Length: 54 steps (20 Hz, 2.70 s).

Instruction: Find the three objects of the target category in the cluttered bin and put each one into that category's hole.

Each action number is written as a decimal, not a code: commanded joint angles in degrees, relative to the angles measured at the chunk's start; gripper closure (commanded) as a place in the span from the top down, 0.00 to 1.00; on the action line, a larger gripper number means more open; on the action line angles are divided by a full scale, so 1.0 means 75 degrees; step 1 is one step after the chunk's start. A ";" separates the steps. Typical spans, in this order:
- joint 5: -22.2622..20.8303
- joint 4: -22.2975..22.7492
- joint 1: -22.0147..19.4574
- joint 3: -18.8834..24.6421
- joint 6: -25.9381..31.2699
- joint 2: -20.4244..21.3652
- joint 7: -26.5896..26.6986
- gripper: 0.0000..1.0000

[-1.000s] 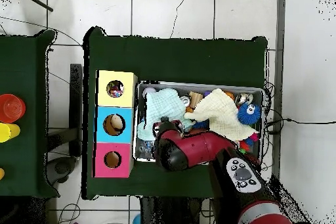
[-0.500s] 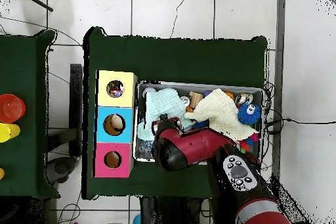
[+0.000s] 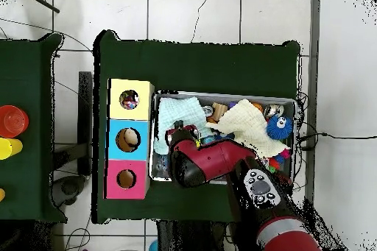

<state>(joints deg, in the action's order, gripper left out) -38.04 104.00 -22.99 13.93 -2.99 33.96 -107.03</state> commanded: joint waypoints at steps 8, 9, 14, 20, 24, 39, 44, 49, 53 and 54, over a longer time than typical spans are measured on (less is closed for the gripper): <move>-0.0401 -0.0713 -0.0006 0.0163 -0.0432 -0.0265 -0.0382 1.00; -0.0405 -0.0714 -0.0010 0.0171 -0.0422 -0.0261 -0.0373 1.00; -0.0316 -0.0786 0.0201 -0.0113 -0.0678 -0.0273 -0.0488 1.00; -0.0313 -0.0948 0.0327 -0.0296 -0.1082 -0.0557 -0.0521 1.00; -0.0353 -0.1025 0.0234 -0.0158 -0.1536 -0.0740 -0.0554 1.00; -0.0457 -0.0948 0.0040 0.0115 -0.1062 -0.0717 -0.0389 0.00; -0.0432 -0.0952 0.0035 0.0114 -0.1019 -0.0711 -0.0391 0.00; -0.0155 -0.0667 0.0236 -0.0197 -0.1094 -0.0323 -0.0581 0.00; -0.0420 0.0831 -0.0781 0.1002 -0.0340 0.1171 -0.0572 0.00; -0.0485 0.1195 -0.1160 0.1455 -0.0152 0.1468 -0.0499 0.00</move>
<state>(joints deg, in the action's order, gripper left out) -38.07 104.57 -24.59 14.93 -11.50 35.00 -107.03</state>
